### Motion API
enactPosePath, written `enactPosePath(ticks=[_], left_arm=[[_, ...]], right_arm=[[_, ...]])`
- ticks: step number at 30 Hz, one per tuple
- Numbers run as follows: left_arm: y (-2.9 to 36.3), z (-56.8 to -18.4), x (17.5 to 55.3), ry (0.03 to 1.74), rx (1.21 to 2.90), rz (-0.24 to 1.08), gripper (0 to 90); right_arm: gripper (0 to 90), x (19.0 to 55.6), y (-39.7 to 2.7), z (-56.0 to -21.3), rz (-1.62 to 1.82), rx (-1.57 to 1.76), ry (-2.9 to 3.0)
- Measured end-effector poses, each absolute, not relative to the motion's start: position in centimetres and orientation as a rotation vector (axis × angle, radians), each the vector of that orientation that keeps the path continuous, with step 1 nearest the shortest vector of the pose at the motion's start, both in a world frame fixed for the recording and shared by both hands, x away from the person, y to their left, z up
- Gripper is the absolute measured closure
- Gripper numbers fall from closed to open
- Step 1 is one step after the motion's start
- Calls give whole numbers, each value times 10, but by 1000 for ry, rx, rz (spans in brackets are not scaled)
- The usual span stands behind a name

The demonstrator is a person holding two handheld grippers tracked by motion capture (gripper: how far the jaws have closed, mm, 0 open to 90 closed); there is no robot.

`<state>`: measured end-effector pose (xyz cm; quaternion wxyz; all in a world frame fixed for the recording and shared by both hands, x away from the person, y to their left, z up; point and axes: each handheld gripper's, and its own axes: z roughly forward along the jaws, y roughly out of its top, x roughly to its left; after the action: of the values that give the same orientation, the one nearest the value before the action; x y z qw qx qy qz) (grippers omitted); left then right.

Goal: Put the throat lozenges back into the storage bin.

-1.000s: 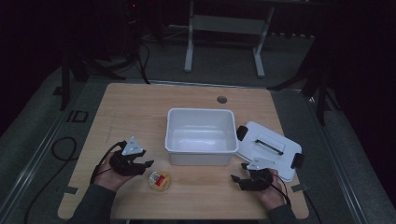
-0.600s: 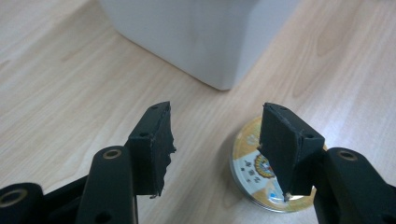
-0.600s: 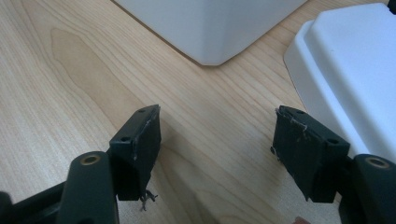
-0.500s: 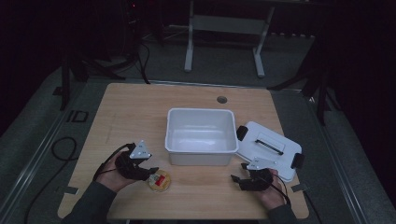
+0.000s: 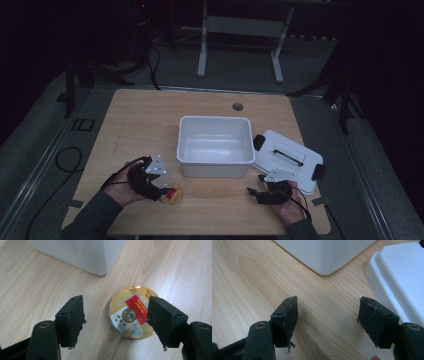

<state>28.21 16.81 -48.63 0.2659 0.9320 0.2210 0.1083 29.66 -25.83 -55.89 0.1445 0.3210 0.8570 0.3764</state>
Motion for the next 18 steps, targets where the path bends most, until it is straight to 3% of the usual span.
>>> enactPosePath(ticks=[18], left_arm=[[155,-495,280,518,2620,254,288]], right_arm=[[315,297,-258,-559,1085,925,2471]])
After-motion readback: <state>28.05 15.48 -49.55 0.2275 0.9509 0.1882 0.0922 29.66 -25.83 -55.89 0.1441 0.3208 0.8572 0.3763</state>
